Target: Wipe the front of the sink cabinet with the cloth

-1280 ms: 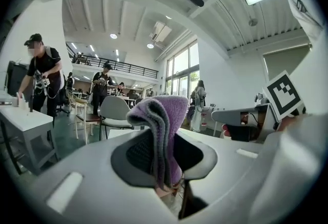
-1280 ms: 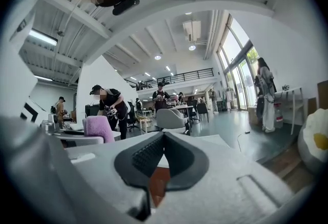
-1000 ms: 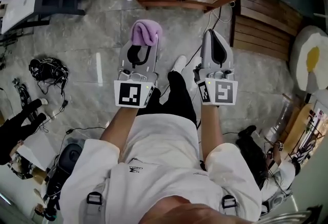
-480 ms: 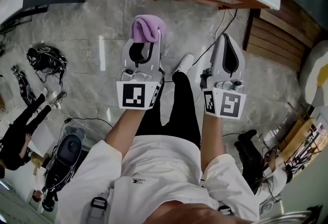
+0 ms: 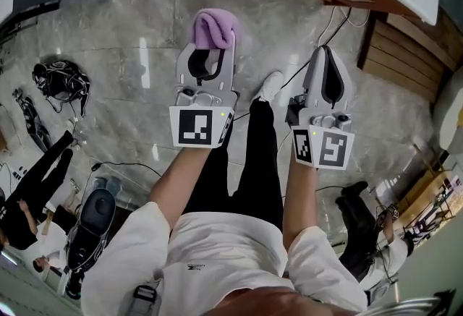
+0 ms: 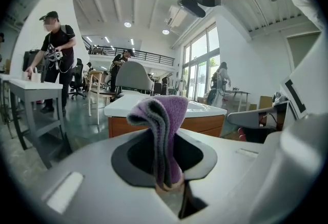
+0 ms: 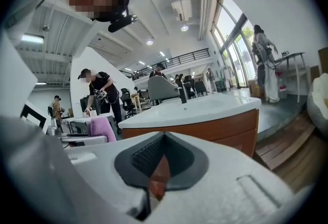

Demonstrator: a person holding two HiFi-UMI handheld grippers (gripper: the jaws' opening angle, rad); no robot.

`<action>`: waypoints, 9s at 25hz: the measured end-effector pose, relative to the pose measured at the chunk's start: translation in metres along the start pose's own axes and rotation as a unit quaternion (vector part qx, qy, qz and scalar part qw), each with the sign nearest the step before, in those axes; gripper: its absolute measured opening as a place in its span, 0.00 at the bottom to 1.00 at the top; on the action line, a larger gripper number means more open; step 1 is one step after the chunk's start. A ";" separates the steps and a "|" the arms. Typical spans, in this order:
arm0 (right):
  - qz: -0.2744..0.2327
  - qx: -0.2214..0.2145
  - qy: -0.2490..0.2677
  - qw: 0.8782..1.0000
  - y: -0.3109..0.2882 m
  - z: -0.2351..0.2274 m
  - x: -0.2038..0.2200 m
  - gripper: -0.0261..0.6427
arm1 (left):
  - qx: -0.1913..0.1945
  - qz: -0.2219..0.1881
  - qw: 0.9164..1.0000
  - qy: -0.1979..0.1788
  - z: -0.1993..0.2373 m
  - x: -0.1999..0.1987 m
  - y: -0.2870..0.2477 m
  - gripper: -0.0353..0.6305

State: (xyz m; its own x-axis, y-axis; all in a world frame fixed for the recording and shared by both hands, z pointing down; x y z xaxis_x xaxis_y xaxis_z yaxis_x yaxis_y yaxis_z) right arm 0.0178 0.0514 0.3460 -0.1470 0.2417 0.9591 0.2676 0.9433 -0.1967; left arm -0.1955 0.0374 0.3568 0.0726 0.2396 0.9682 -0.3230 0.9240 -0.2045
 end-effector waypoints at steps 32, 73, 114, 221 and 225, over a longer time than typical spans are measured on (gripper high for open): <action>-0.006 -0.024 0.023 0.999 -0.049 -0.020 0.064 0.04 | -0.081 -0.021 0.996 -0.006 0.099 0.110 -0.111 0.16; 0.000 0.037 -0.018 0.999 -0.018 -0.076 0.078 0.03 | -0.050 0.002 0.999 0.009 -0.003 0.124 -0.163 0.15; -0.004 0.094 -0.048 0.994 0.031 -0.175 0.090 0.03 | 0.061 0.029 0.998 -0.020 -0.181 0.150 -0.226 0.16; 0.033 0.092 -0.042 0.994 -0.019 -0.161 0.126 0.03 | 0.058 0.103 0.992 -0.033 -0.105 0.241 -0.224 0.16; 0.034 0.087 -0.041 0.995 -0.023 -0.149 0.125 0.03 | 0.068 0.098 0.992 -0.035 -0.101 0.236 -0.217 0.16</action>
State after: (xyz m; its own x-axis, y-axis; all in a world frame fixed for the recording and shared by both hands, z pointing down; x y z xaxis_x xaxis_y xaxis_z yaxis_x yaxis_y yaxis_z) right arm 0.1353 0.0258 0.5007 -0.2131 0.3164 0.9244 0.1116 0.9478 -0.2987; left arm -0.0127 -0.0770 0.6150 -0.0686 0.3858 0.9200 -0.4500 0.8111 -0.3737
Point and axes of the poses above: the fingertips, and each gripper's own axes: y backward along the fingers, z to its left, x out of its underside, the point moved 8 cm from there along y, backward along the fingers, and after that the axes turned 3 degrees about -z, right-handed, at the moved point
